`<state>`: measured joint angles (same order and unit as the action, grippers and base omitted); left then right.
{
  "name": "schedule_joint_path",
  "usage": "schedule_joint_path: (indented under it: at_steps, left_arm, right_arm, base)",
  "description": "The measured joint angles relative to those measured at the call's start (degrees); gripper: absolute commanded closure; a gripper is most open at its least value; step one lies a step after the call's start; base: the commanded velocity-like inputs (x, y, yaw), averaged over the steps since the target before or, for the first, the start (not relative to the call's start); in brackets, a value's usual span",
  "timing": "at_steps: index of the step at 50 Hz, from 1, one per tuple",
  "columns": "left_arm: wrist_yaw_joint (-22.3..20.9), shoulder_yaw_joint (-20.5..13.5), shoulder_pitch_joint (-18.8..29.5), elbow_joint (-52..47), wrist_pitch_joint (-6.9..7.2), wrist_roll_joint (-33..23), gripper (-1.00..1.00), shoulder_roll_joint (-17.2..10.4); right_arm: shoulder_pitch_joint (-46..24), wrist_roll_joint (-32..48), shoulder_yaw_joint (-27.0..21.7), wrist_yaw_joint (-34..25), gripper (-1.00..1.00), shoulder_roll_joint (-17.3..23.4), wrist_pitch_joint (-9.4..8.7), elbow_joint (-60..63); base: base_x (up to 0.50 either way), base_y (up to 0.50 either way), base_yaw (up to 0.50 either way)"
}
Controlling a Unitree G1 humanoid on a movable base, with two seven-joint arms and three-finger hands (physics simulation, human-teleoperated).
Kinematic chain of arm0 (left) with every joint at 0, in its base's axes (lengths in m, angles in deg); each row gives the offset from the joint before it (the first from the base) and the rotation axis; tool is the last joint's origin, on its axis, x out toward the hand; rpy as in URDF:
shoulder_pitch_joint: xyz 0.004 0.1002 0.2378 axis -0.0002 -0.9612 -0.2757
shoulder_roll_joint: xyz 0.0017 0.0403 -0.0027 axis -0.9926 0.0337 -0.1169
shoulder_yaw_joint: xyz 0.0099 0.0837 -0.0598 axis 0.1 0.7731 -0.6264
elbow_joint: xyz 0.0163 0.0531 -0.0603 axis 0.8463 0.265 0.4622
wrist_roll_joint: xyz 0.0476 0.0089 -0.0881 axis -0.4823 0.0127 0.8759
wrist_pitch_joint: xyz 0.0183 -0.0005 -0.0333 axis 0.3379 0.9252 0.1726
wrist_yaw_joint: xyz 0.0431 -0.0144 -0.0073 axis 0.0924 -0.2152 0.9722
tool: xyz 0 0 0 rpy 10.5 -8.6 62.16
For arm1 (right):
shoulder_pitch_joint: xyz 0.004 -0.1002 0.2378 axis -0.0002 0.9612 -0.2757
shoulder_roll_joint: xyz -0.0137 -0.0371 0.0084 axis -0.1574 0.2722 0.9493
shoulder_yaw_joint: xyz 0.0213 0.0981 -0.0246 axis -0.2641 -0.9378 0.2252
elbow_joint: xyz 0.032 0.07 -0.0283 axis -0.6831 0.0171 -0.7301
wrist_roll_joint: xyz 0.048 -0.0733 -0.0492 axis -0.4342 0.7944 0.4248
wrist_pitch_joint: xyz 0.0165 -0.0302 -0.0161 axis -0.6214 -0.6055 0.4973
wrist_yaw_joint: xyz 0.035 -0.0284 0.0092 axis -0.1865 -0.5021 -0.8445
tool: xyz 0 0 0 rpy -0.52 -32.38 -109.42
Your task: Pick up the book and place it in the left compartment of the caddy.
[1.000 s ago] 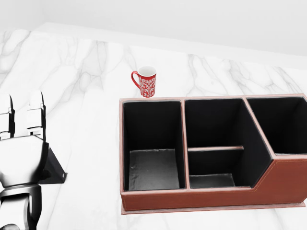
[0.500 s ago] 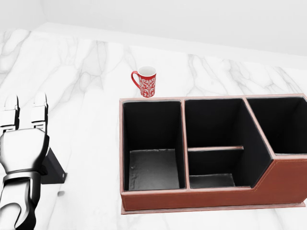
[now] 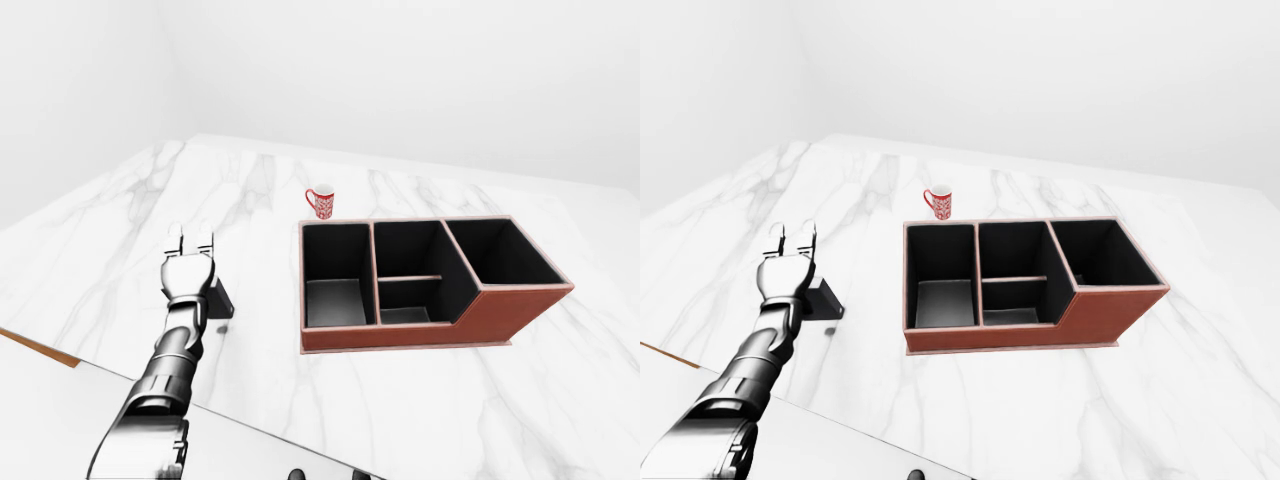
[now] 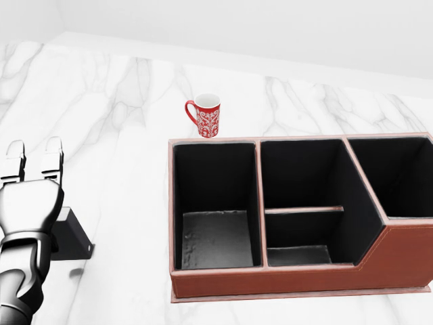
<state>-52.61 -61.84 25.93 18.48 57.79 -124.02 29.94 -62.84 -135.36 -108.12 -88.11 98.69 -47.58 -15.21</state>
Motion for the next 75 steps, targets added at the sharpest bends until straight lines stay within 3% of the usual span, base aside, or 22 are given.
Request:
schedule_joint_path:
  at_steps: [32, 55, 75]
  left_arm:
    - [-0.32, 3.16, 8.09, 18.69, -2.09, 3.01, -1.0, -1.0]
    - [-2.65, 3.16, 9.19, 22.57, -0.04, 2.77, -1.0, -0.33]
    - [-4.33, 1.96, 8.51, 23.58, 0.75, 3.81, -1.0, 0.09]
  right_arm:
    - [-0.09, 0.34, 0.12, -0.08, -1.0, -0.09, 0.0, 0.06]
    - [-0.24, 0.95, 0.45, 0.16, -1.0, 0.2, 0.0, -0.82]
    - [-0.22, 1.19, 0.57, 0.02, -1.0, 0.12, 0.0, -0.78]
  base:
    - [0.0, 0.0, 0.0]
    - [0.0, 0.0, 0.0]
    - [0.0, 0.0, 0.0]
